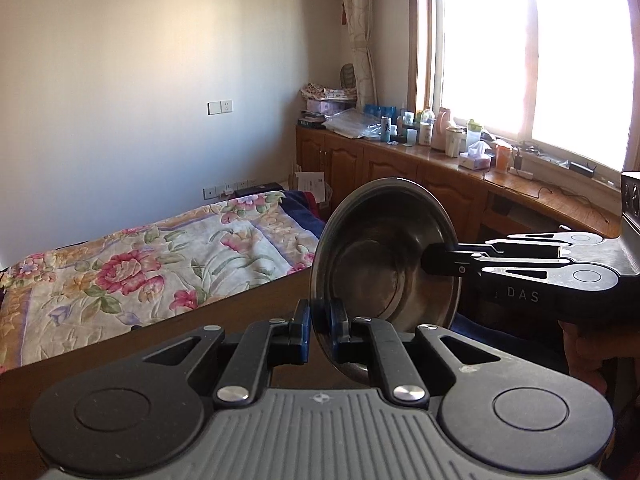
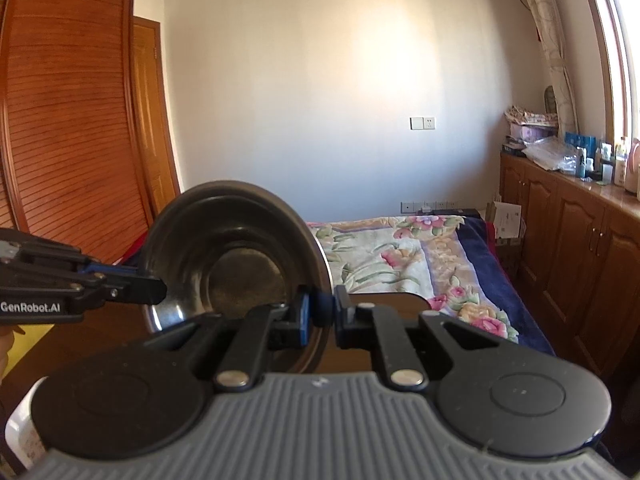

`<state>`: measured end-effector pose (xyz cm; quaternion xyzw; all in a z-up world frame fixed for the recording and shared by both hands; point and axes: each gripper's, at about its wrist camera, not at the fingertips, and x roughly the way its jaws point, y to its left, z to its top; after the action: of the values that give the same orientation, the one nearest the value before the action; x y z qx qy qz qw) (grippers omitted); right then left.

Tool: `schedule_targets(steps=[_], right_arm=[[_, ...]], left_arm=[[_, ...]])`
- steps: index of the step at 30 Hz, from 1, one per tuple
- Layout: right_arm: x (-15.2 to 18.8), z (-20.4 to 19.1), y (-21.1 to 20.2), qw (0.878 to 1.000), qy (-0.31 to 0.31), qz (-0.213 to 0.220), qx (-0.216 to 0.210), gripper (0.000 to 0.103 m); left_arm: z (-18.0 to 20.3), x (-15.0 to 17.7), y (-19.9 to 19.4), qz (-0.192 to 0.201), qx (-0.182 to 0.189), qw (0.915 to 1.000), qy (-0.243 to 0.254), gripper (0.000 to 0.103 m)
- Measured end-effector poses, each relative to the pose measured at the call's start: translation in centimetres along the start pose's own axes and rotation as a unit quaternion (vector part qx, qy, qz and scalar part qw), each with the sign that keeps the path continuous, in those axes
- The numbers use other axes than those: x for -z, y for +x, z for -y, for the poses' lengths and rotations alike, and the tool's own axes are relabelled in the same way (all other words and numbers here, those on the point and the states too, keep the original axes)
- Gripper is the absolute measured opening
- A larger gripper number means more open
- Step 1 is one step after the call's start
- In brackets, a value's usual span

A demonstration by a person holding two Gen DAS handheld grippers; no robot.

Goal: Organize plates and bowls

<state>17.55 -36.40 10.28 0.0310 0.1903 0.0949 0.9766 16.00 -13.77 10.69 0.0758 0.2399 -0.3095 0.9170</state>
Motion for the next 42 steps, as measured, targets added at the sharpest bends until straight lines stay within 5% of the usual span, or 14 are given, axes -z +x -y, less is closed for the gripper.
schedule_targets(steps=[17,42], right_arm=[[2.5,-3.4,-2.0,0.999,-0.036,-0.015,-0.014,0.014],[7.6,-5.4,-0.6,0.997,-0.024,-0.067,-0.028,0.014]], left_arm=[[0.4,5.5,-4.8,0.003,-0.014,0.9993,-0.035,0.012],[-0.6,11.6,-2.4,-0.051,-0.01,0.9958,-0.075,0.012]])
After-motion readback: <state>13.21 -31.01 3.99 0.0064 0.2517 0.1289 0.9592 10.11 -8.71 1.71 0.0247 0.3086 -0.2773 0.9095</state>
